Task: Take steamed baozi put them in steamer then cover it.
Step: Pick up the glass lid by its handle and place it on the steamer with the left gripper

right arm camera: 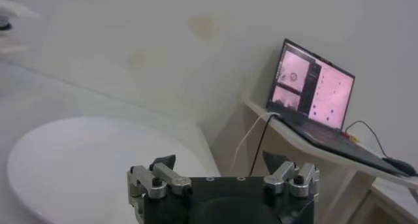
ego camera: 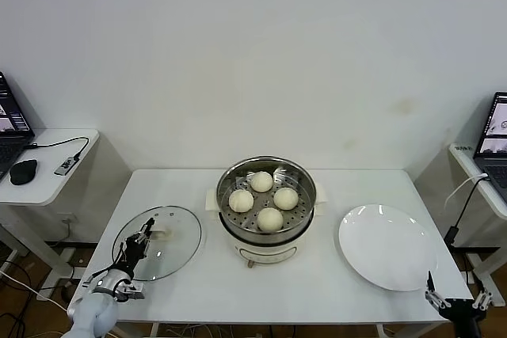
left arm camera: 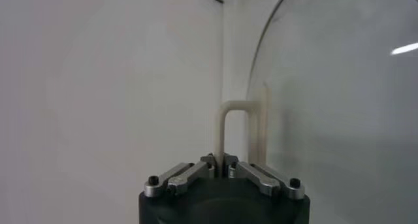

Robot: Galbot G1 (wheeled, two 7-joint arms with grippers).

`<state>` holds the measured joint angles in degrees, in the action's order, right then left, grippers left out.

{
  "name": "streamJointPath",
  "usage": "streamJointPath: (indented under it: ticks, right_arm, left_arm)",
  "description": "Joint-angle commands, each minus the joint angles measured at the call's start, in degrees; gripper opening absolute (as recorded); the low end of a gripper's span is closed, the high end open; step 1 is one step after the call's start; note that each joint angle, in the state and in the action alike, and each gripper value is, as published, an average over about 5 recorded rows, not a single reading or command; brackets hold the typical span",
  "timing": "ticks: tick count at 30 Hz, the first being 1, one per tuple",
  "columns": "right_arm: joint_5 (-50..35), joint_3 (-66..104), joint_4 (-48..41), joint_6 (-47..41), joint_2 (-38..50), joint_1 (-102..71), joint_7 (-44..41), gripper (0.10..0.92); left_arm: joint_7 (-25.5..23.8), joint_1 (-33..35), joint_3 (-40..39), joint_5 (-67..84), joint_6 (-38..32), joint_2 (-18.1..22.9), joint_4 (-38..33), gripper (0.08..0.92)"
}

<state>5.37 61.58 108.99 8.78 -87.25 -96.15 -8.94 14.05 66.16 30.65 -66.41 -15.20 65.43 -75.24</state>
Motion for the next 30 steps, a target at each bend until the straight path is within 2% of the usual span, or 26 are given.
streamJointPath:
  ticks: [1, 10, 17, 23, 30]
  right_arm:
    - [0.98, -2.41, 0.82, 0.1, 0.21, -0.57, -0.11, 0.823]
    - [1.72, -4.96, 1.33, 0.34, 1.02, -1.3, -0.17, 0.823]
    - [2.01, -6.39, 1.5, 0.39, 1.3, -1.2, -0.28, 0.823]
    - [2.94, -6.93, 1.54, 0.39, 0.93, -0.46, -0.24, 0.823]
    - [7.34, -8.28, 0.77, 1.0, -0.31, -0.11, 0.19, 0.823]
  left_arm:
    - [0.19, 8.24, 2.04, 5.02, 7.52, -0.59, -16.42, 0.142]
    - [-9.5, 16.96, 4.63, 15.32, 18.08, -4.96, -36.64, 0.142]
    - [-13.81, 17.12, 3.55, 16.75, 26.57, -8.36, -47.0, 0.142]
    - [-16.62, 12.88, -2.13, 17.12, 32.14, -11.27, -50.01, 0.142]
    - [-19.17, 2.75, -15.31, 13.6, 36.9, -11.48, -47.6, 0.142]
